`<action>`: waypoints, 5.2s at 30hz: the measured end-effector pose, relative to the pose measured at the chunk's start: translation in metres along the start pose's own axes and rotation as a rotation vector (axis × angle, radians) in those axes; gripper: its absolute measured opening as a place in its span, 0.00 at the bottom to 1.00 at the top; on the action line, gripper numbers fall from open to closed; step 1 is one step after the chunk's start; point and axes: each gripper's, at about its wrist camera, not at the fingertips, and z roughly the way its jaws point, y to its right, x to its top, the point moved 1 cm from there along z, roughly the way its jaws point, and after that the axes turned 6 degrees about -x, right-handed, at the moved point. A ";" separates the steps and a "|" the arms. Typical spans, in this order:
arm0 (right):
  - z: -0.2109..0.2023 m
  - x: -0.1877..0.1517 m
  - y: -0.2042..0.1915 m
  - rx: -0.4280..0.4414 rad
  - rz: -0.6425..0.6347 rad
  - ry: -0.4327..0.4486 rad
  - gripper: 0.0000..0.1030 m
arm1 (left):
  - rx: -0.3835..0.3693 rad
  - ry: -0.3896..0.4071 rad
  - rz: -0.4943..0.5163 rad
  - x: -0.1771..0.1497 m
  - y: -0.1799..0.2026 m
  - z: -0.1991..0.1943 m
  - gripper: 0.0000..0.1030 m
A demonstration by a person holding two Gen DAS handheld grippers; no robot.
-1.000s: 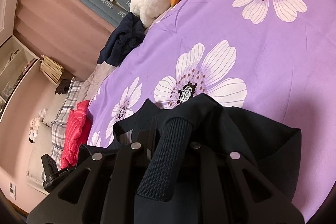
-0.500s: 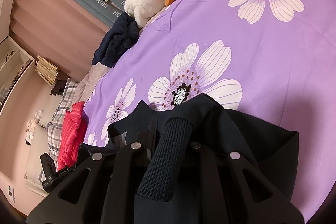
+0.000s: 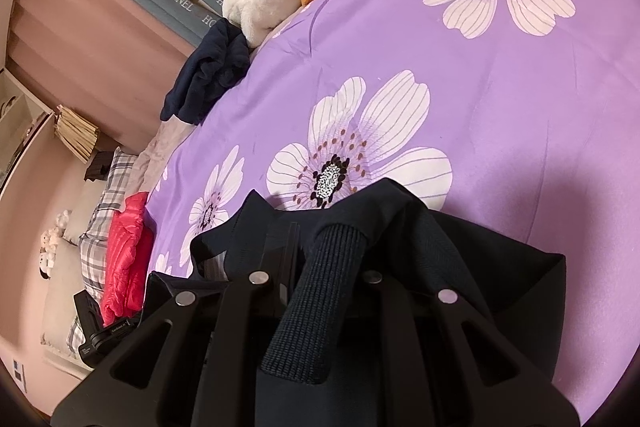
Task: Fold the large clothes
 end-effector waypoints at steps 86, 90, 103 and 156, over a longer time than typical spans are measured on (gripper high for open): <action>0.107 -0.086 -0.209 -0.087 -1.303 -0.251 0.72 | 0.076 -0.012 0.076 0.027 0.019 0.038 0.95; 0.125 -0.078 -0.210 -0.112 -1.390 -0.289 0.72 | 0.082 -0.014 0.103 0.028 0.019 0.040 0.95; 0.126 -0.113 -0.217 -0.224 -1.687 -0.270 0.04 | 0.076 0.006 0.137 0.025 0.020 0.037 0.95; 0.019 -0.025 -0.098 -0.281 -0.822 -0.083 0.43 | 0.008 -0.024 0.322 -0.013 0.049 0.008 0.95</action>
